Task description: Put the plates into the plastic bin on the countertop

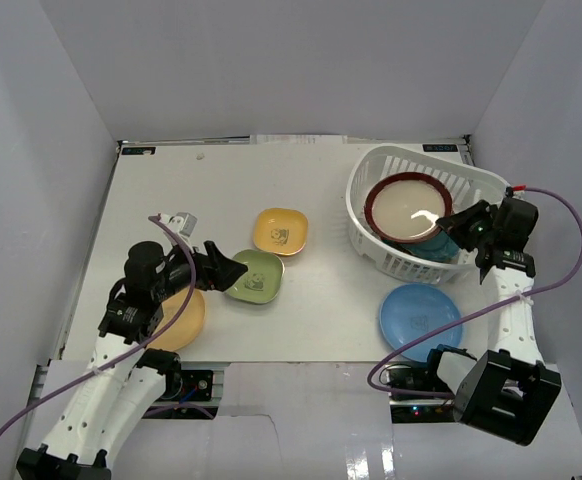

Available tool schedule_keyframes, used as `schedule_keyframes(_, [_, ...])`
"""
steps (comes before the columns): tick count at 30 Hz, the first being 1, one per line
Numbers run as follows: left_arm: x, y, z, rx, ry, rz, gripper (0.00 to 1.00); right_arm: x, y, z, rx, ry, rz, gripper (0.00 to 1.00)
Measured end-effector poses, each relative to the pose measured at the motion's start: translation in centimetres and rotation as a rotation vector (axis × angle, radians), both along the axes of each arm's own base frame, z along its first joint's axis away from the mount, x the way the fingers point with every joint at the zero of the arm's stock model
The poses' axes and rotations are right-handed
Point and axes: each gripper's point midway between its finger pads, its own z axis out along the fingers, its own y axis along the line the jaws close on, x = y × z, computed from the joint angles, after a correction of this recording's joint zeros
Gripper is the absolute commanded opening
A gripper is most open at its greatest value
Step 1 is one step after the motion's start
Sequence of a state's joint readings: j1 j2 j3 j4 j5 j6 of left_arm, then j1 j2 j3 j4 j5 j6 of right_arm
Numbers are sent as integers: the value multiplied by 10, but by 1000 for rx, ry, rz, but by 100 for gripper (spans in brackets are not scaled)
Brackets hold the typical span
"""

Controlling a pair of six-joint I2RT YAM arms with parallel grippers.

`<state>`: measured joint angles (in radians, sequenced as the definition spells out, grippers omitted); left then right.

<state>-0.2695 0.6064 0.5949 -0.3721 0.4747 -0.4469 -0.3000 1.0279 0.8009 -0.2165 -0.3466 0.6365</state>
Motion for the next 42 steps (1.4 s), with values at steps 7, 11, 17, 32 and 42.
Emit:
schedule_keyframes(7, [-4, 1, 8, 10, -54, -5, 98, -13, -15, -40, -48, 139, -60, 18])
schedule_keyframes(11, [-5, 0, 8, 12, -59, -9, 98, -11, -25, -40, -87, 133, -96, 62])
schedule_keyframes(17, [-5, 0, 10, 12, -66, -11, 98, -9, -39, -35, -160, 128, -129, 98])
schedule_keyframes(32, [-6, -1, 8, 13, -61, -16, 98, -70, 105, 73, -323, -189, 317, 74])
schedule_keyframes(42, [-4, -1, 6, 17, -51, -13, 98, -172, 151, -80, -392, 236, 572, 82])
